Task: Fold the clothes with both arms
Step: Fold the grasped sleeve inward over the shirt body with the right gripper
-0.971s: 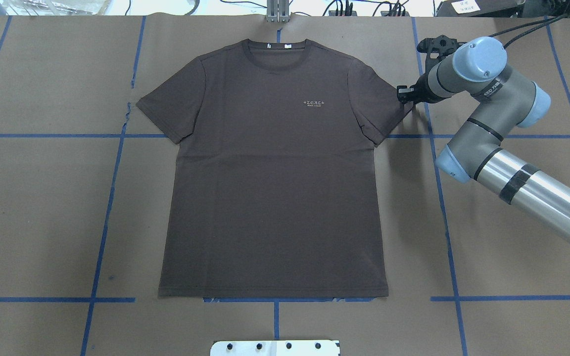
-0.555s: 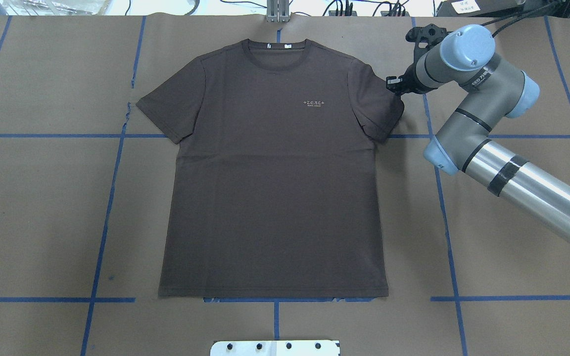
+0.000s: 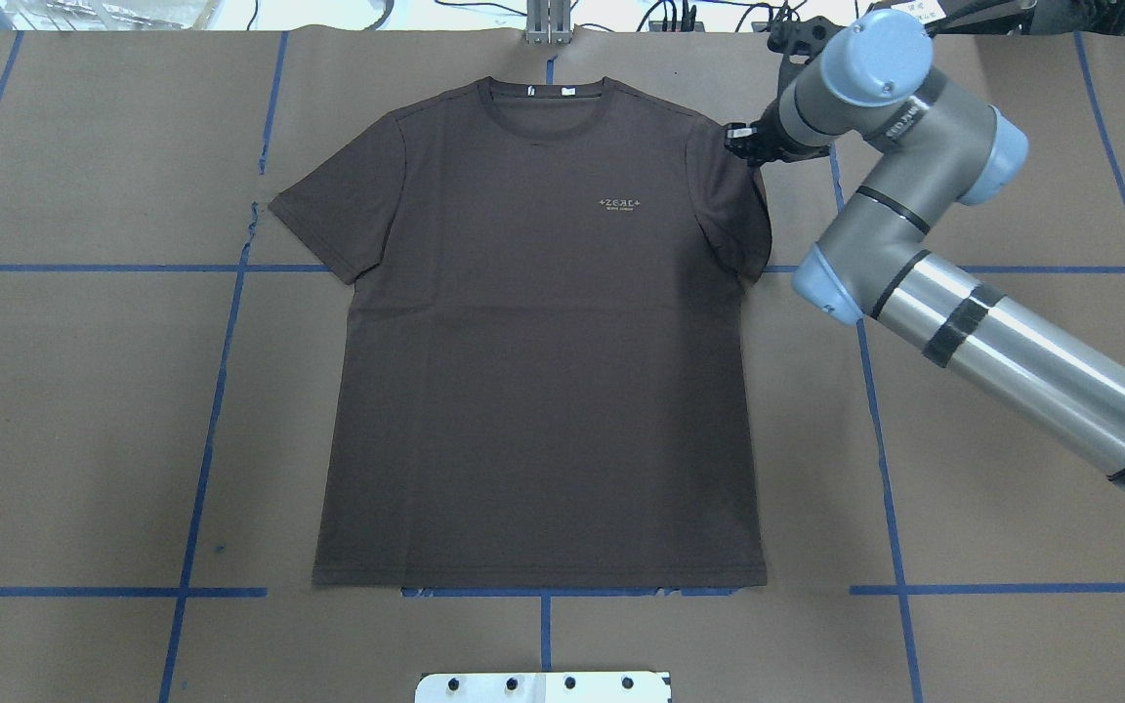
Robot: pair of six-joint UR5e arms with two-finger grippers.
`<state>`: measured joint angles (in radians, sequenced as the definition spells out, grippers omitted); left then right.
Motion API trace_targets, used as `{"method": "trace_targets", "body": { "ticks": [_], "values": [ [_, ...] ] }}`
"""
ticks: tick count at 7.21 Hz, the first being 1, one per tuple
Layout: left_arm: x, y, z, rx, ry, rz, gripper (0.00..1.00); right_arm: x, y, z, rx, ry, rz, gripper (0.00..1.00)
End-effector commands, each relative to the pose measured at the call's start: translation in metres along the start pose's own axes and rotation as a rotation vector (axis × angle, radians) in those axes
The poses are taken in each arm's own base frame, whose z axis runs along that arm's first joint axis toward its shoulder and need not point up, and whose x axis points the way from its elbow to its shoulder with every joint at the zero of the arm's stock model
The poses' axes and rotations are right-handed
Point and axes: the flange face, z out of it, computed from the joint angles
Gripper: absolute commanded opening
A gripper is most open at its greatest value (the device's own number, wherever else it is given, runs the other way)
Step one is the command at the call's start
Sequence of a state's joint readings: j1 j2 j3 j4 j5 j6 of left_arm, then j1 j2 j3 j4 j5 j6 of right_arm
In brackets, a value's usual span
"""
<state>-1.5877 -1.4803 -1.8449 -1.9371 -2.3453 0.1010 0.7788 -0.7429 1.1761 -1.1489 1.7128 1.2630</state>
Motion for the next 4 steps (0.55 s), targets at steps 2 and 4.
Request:
{"method": "trace_targets", "body": {
  "ticks": [2, 4],
  "values": [
    [0.0, 0.0, 0.0, -0.001, 0.0, -0.003, 1.0, -0.072, 0.05, -0.002, 0.058, -0.012, 0.051, 0.0],
    [0.009, -0.014, -0.012, 0.056, -0.012, 0.053, 1.0, -0.075, 0.06, 0.0, 0.072, -0.007, -0.014, 1.0]
  ]
}}
